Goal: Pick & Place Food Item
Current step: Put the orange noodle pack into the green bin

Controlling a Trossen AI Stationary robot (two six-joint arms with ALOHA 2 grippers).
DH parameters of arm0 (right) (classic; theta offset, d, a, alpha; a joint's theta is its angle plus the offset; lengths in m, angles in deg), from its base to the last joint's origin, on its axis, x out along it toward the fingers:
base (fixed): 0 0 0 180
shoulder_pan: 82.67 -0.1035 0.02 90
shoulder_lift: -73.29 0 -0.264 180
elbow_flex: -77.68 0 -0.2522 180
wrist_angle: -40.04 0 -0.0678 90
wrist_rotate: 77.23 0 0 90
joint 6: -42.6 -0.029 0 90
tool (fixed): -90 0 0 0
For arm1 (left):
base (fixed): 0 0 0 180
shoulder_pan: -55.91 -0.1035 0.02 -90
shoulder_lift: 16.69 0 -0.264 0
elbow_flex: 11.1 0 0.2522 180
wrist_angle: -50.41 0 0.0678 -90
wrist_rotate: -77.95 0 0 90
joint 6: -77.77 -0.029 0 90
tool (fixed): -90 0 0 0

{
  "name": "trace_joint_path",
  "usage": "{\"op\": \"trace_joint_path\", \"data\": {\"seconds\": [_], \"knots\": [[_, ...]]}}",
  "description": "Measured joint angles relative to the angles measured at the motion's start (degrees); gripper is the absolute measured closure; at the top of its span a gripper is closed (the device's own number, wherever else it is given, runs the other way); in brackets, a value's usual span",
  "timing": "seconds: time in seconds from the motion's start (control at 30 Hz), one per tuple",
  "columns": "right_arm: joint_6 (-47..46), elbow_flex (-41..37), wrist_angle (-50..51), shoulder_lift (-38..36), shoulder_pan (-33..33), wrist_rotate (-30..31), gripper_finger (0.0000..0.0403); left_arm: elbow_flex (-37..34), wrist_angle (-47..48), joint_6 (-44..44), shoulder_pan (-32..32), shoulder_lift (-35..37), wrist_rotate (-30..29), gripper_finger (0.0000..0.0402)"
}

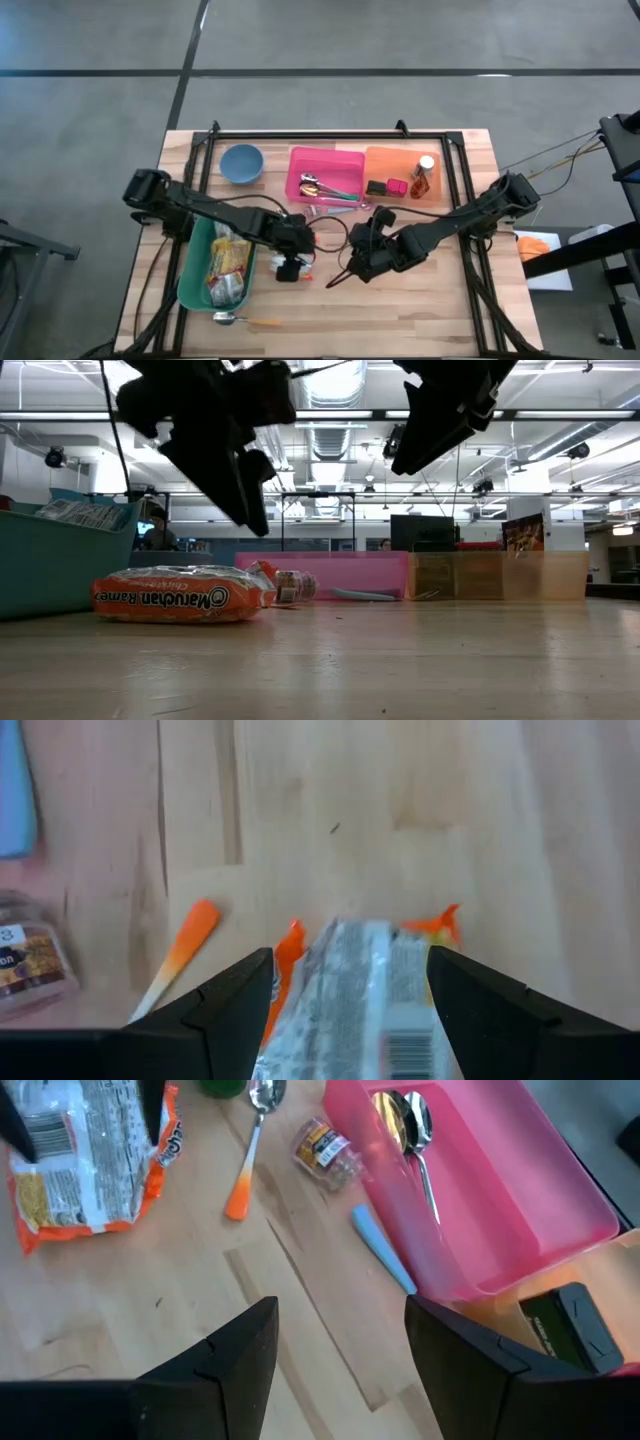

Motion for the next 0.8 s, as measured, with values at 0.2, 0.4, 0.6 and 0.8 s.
{"op": "trace_joint_path", "data": {"seconds": [0.2,0.4,0.6,0.8], "knots": [[-1.03,-2.48,0.82,-2.97,-1.73,0.13,0.0186,1.52,1.41,-3.96,-0.26,-3.82,-0.45,0.0136],[-3.75,-4.10,0.55,-5.69,-3.38,2.11,0.0186,1.37,1.40,-4.82,-1.53,-5.04,-0.42,0.0136],[-4.42,-4.95,0.26,-6.11,-3.90,2.70,0.0186,1.35,0.68,-5.08,-2.57,-5.43,2.13,0.0136],[-4.89,-5.77,-0.18,-6.12,-3.90,2.48,0.0186,-0.66,-0.43,-5.08,-2.97,-5.43,2.53,0.0136]]}}
